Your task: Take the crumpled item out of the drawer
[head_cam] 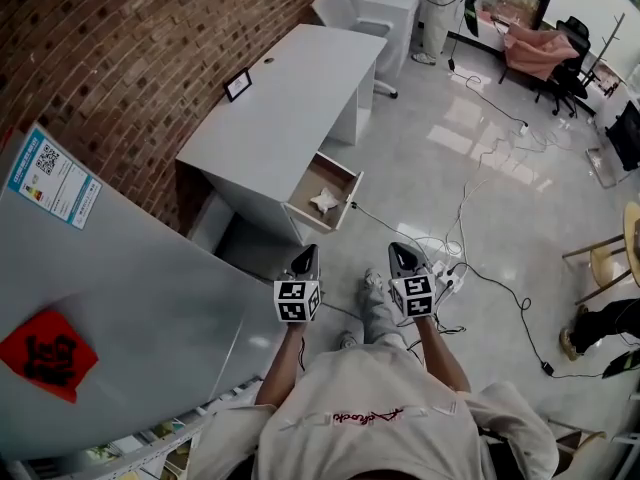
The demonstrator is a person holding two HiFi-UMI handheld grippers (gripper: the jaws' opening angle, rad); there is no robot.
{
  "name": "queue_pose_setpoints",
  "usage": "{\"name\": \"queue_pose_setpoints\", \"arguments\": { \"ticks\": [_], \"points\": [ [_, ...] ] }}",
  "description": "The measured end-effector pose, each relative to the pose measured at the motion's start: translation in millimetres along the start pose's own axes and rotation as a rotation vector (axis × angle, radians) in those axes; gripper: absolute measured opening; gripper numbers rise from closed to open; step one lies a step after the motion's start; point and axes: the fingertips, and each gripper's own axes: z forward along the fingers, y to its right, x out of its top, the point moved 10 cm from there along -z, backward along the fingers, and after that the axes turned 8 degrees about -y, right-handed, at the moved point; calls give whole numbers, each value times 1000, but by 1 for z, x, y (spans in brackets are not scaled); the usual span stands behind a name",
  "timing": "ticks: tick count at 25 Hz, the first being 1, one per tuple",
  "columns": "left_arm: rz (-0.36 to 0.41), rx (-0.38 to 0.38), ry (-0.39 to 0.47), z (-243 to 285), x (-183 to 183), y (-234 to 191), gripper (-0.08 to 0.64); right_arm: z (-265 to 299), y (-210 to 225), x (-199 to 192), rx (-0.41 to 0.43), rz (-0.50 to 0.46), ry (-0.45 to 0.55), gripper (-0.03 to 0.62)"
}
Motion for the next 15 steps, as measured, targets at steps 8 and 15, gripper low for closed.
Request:
{"name": "queue_pose_setpoints", "arguments": {
  "ticks": [8, 15],
  "points": [
    [2, 2, -8, 44, 17, -13, 9, 40, 26, 15, 15, -7, -3, 12],
    [14, 15, 12, 106, 65, -23, 9, 87, 76, 46, 24, -1, 12, 12]
  ]
}}
